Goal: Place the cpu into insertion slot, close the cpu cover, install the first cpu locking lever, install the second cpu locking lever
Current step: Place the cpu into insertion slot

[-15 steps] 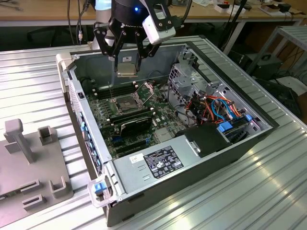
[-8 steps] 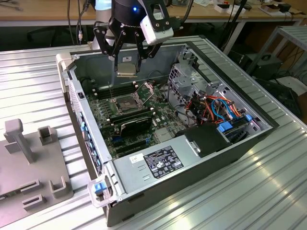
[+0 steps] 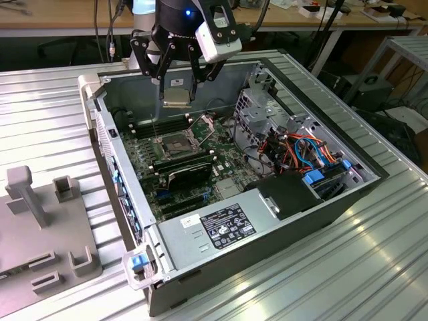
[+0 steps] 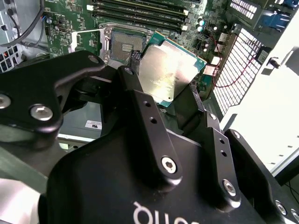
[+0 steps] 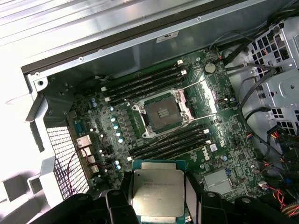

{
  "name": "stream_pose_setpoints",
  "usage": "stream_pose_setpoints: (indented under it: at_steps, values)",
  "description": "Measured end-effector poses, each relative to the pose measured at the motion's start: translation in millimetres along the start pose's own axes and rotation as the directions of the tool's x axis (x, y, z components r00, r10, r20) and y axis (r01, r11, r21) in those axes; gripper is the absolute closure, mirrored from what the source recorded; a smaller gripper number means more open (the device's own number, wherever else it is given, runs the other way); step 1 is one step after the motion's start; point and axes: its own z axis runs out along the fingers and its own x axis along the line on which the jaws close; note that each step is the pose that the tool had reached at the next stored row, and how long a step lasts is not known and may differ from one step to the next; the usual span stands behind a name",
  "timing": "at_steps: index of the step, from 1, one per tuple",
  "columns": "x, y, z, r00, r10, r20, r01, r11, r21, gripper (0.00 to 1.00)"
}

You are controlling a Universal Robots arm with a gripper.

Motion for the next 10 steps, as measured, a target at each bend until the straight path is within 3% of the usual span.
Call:
stream_pose_setpoints:
  at_steps: [4, 7, 10]
  values:
    - [0.0, 0.0, 0.0, 1.0000, 0.003, 0.0002, -0.003, 1.0000, 0.0001, 0.46]
    - [0.0, 0.0, 0.6, 0.9986, 0.054, 0.0024, -0.054, 0.9986, 0.0012, 0.46]
    - [0.0, 0.0, 0.6, 0.9982, 0.059, 0.0027, -0.059, 0.9982, 0.0014, 0.46]
